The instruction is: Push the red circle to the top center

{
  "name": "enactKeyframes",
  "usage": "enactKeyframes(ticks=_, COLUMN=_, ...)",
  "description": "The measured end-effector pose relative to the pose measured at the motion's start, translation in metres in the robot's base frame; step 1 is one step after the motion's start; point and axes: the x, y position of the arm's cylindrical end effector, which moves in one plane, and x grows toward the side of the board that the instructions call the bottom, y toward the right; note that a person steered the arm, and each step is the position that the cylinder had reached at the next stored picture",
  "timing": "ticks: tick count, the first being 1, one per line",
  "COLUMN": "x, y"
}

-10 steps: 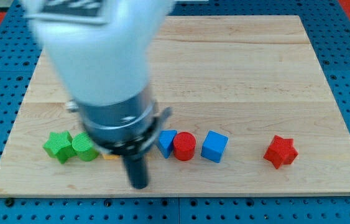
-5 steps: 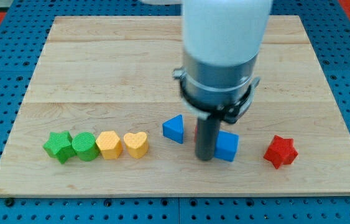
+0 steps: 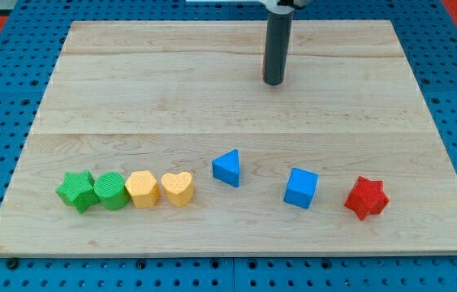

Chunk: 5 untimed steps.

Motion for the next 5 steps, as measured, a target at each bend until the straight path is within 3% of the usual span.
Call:
enactKeyframes(ticks=1, x=-0.025, y=0.027)
enactKeyframes(ticks=2, x=-0.061, y=-0.022)
enactKeyframes(ticks=3, x=-0.065, y=-0.023)
enactKeyframes(ticks=4, x=-0.039, y=-0.017)
enactKeyframes(ticks=5, x=-0.042, y=-0.052)
